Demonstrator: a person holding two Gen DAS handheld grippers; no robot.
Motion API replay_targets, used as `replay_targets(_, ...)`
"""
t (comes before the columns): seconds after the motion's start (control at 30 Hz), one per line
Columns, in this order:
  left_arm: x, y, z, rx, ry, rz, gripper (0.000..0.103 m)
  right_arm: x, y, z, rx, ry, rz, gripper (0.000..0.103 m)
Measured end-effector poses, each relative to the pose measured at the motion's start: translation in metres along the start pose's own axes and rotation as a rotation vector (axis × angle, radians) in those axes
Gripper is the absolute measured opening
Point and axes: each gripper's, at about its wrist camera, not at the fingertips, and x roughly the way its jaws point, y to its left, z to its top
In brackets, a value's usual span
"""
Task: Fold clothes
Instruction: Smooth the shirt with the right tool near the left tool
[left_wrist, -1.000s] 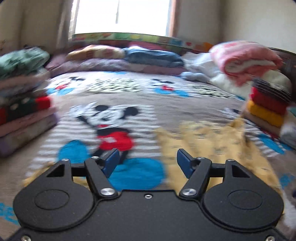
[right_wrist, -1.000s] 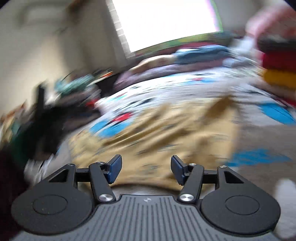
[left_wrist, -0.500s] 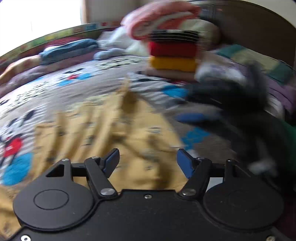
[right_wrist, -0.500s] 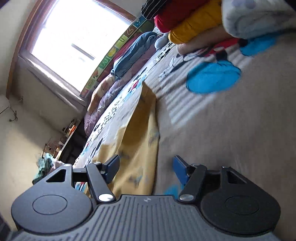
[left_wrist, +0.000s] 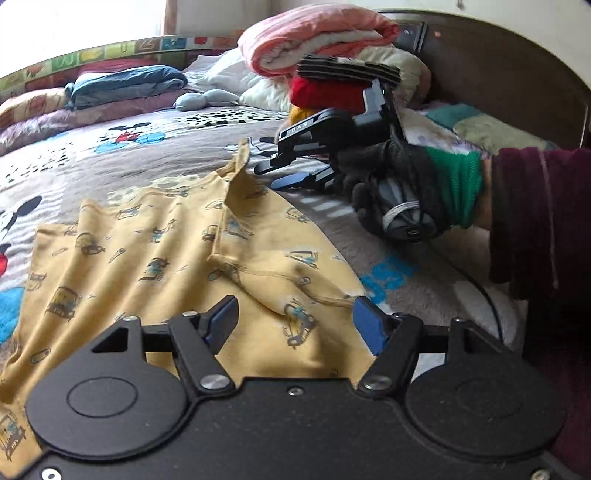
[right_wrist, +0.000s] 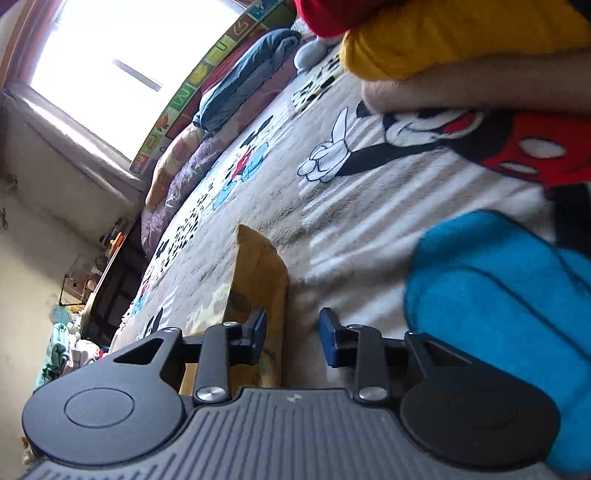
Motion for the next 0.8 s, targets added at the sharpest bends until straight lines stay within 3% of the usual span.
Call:
replay_targets(0.23,-0.004,0.009,0.005,-0.029,-0.019,-0.003,0.068,0.018,0.004,0.001,0.008,-0.006,0.017,0.034)
replay_targets(0.3,-0.006,0.012,0.006,-0.038,-0.026,0.004,0.068,0.020,0.010,-0.001,-0.022,-0.005,-0.002,0.012)
replay_targets(0.33,-0.007,0.014,0.006,-0.043,-0.031,0.008,0.068,0.019,0.014,-0.004,-0.035,-0.012,-0.002,0.006)
replay_targets(0.63,-0.019,0.024,0.010,-0.083,-0.067,0.008,0.068,-0.001,0.085,-0.026,-0.460,-0.102,-0.139,0.006)
replay_targets(0.7,-0.020,0.027,0.011,-0.091,-0.074,0.007,0.068,-0.004,0.101,-0.031,-0.556,-0.116,-0.168,0.011)
replay_targets(0.73,-0.021,0.028,0.011,-0.095,-0.078,0.006,0.068,-0.001,0.106,-0.037,-0.615,-0.082,-0.170,0.013)
replay_targets(0.8,-0.025,0.030,0.012,-0.099,-0.087,0.005,0.068,0.006,0.117,-0.049,-0.732,-0.011,-0.173,0.038)
